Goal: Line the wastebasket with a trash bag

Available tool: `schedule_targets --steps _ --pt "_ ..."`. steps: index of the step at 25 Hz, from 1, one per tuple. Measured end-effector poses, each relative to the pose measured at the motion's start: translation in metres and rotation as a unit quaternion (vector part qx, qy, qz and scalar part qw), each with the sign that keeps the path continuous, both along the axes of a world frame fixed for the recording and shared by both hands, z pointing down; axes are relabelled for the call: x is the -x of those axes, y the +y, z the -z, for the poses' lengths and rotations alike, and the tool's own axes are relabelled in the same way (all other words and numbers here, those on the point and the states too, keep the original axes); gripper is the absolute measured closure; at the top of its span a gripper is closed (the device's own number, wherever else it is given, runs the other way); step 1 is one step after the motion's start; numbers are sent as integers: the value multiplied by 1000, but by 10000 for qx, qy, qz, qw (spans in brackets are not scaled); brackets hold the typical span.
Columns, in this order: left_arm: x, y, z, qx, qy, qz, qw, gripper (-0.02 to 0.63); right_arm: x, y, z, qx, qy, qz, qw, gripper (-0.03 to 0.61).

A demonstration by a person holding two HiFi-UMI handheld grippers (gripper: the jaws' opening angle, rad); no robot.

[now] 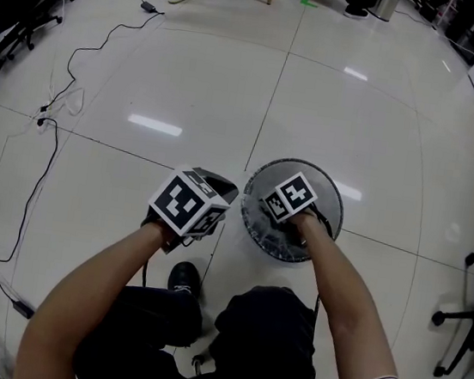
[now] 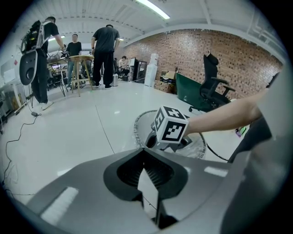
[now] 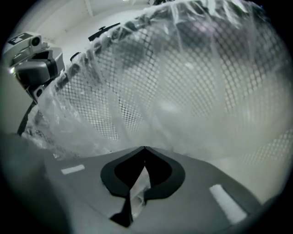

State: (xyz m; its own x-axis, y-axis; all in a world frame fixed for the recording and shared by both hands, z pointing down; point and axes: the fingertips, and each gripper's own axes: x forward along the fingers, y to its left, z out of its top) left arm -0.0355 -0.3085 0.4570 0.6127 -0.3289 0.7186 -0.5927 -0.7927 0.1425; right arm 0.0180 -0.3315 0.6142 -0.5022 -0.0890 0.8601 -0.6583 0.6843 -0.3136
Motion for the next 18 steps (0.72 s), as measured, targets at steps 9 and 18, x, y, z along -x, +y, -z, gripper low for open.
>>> schedule_targets --steps 9,18 --pt "3 0 5 -34 30 23 10000 603 10 -7 15 -208 11 62 9998 538" --pt "-1 -4 10 -125 58 -25 9999 603 -14 7 11 -136 175 -77 9997 541"
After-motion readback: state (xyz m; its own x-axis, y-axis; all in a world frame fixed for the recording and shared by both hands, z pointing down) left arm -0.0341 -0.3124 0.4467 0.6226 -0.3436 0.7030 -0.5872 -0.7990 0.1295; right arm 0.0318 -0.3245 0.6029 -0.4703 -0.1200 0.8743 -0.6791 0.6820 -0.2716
